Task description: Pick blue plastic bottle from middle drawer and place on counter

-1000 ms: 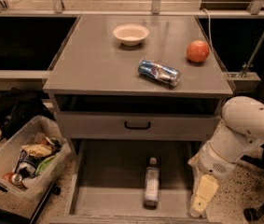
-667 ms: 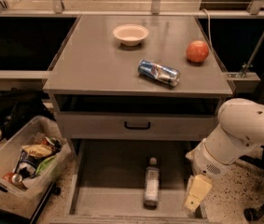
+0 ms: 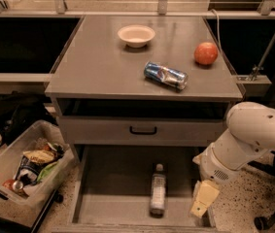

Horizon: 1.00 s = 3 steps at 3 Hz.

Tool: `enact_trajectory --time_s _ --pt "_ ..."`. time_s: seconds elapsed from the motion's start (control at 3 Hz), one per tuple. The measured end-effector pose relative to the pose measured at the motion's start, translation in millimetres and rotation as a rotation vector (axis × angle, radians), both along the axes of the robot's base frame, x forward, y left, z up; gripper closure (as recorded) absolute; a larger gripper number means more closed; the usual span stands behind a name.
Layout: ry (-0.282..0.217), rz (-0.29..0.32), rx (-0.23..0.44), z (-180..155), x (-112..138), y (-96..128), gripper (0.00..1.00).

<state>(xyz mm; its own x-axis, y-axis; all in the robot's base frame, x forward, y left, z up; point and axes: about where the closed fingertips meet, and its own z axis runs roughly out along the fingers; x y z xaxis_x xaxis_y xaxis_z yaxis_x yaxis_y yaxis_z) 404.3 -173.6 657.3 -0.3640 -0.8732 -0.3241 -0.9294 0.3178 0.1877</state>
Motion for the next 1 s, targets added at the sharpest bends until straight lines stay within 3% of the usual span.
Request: enact_trajectory --time_s 0.67,1.0 --pt "-0.117 -0.054 -0.016 -2.8 12.5 1.6 0.00" --pt "-0.218 -0.088 -0.040 -10.6 13.3 -2.3 0.00"
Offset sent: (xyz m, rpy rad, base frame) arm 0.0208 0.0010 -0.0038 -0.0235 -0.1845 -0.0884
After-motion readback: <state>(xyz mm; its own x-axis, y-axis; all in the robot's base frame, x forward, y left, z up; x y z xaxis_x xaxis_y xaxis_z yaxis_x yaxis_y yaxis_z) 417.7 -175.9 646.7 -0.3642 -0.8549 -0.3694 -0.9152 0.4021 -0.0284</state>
